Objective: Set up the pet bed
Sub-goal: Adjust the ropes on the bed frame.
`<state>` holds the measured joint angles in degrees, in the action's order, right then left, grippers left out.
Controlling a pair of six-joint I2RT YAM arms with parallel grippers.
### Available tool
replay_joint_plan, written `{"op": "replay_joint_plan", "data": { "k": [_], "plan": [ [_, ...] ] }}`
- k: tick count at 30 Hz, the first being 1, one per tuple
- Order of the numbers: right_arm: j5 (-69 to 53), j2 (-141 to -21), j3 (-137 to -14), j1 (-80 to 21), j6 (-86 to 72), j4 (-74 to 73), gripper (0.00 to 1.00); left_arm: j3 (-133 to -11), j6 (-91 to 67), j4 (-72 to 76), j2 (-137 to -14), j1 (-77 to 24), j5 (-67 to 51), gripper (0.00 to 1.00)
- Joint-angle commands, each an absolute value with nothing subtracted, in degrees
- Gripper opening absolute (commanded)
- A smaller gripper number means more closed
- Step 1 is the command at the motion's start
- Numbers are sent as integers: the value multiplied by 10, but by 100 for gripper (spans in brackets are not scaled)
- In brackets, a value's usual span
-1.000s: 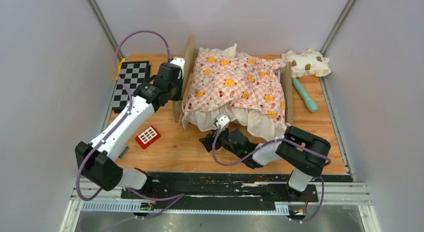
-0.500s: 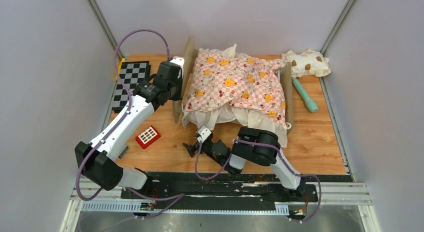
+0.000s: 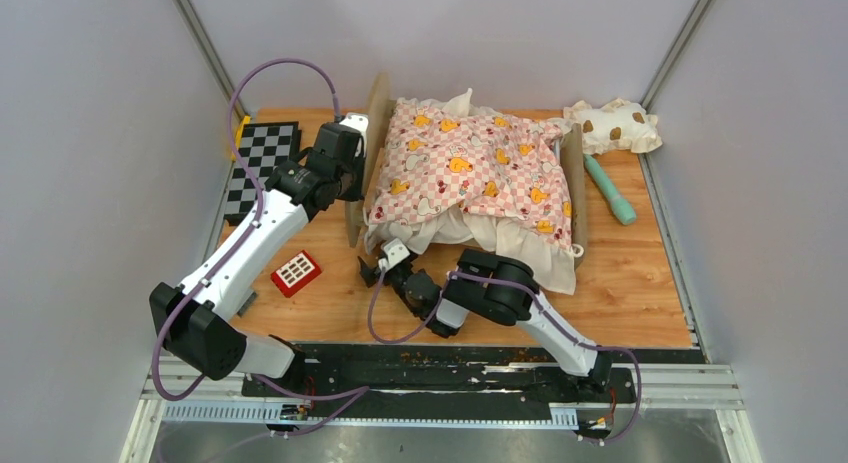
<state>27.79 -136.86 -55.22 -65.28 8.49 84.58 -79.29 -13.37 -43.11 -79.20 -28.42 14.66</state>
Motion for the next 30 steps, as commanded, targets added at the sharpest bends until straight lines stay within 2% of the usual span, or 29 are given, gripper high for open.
{"op": "replay_joint_plan", "data": {
  "k": [1, 17, 19, 20, 25, 28, 29, 30],
  "plan": [
    [304, -1386, -585, -636, 65, 850, 92, -850, -127, -352, -749, -290, 127, 0],
    [345, -1416, -688, -634, -12, 728, 87, -841, -136, -352, -741, -290, 117, 0],
    [353, -1419, -700, -634, -19, 717, 77, -838, -137, -352, -739, -290, 117, 0],
    [355, -1419, -702, -634, -22, 713, 67, -836, -137, -352, -738, -290, 117, 0],
    [361, -1418, -681, -634, -21, 743, 32, -826, -138, -346, -732, -290, 117, 0],
    [361, -1412, -655, -635, -10, 779, 6, -822, -138, -345, -732, -290, 120, 0],
    [364, -1407, -643, -636, -11, 788, 1, -820, -137, -345, -733, -290, 122, 0],
    [363, -1398, -622, -638, -14, 798, 0, -818, -136, -344, -733, -290, 125, 0]
  ]
}}
